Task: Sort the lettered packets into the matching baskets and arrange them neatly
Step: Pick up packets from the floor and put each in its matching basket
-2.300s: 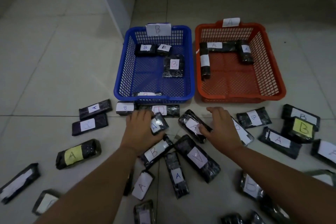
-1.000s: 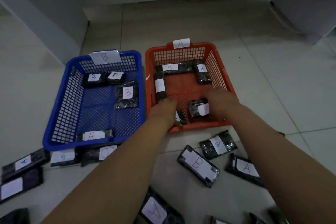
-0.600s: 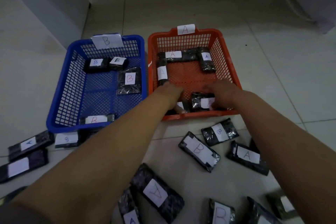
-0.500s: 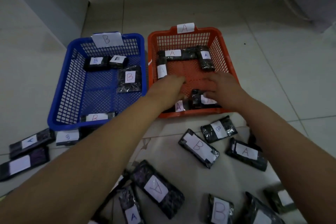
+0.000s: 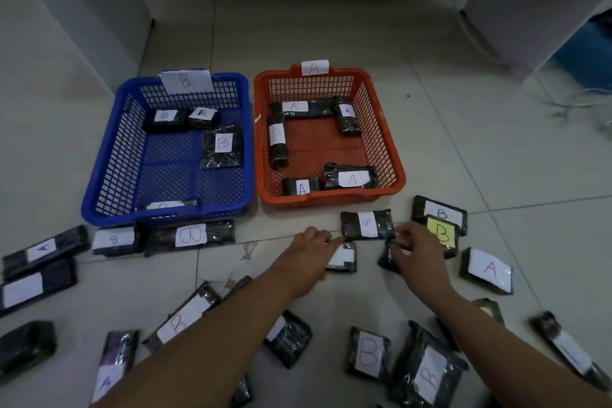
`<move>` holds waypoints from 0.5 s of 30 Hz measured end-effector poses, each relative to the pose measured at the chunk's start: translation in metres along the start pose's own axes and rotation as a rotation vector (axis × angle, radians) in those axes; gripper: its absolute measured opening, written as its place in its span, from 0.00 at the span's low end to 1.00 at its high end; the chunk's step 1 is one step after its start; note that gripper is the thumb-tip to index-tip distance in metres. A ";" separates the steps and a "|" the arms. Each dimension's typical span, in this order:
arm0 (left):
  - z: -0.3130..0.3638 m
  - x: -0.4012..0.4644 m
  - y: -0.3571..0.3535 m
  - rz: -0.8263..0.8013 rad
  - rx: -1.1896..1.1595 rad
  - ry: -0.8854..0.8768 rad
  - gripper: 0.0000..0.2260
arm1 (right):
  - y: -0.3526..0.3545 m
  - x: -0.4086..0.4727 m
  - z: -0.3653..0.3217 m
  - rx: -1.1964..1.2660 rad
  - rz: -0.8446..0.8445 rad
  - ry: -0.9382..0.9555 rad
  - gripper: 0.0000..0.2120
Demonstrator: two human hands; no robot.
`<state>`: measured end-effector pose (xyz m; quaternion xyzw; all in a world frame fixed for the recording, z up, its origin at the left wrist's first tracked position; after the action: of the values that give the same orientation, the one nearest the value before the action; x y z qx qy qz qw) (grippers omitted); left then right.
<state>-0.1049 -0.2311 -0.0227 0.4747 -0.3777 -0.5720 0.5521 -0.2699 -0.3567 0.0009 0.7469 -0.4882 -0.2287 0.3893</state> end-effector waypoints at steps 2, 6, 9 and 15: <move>-0.008 -0.005 0.007 -0.030 -0.057 0.087 0.33 | -0.003 0.003 -0.003 -0.072 -0.087 0.094 0.15; -0.025 -0.025 0.042 0.033 -0.265 0.117 0.30 | -0.011 0.016 -0.013 -0.256 -0.155 0.234 0.25; -0.041 -0.042 0.077 0.093 -0.400 0.084 0.31 | -0.022 0.024 -0.014 -0.332 -0.196 0.240 0.31; -0.070 -0.068 0.122 0.290 -0.383 0.146 0.35 | -0.044 0.032 -0.023 -0.420 -0.286 0.352 0.33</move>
<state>-0.0088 -0.1702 0.0841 0.3424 -0.2859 -0.5121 0.7340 -0.2159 -0.3684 -0.0197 0.7393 -0.2454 -0.2441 0.5776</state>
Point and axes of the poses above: each hand's wrist, its own x-axis towards the middle knuckle, its own y-axis out of the back of the hand, z = x × y, the point moved 3 cm from there along x, towards the middle knuckle, and after that the axes turned 7 degrees about z, right-handed, at the moved point
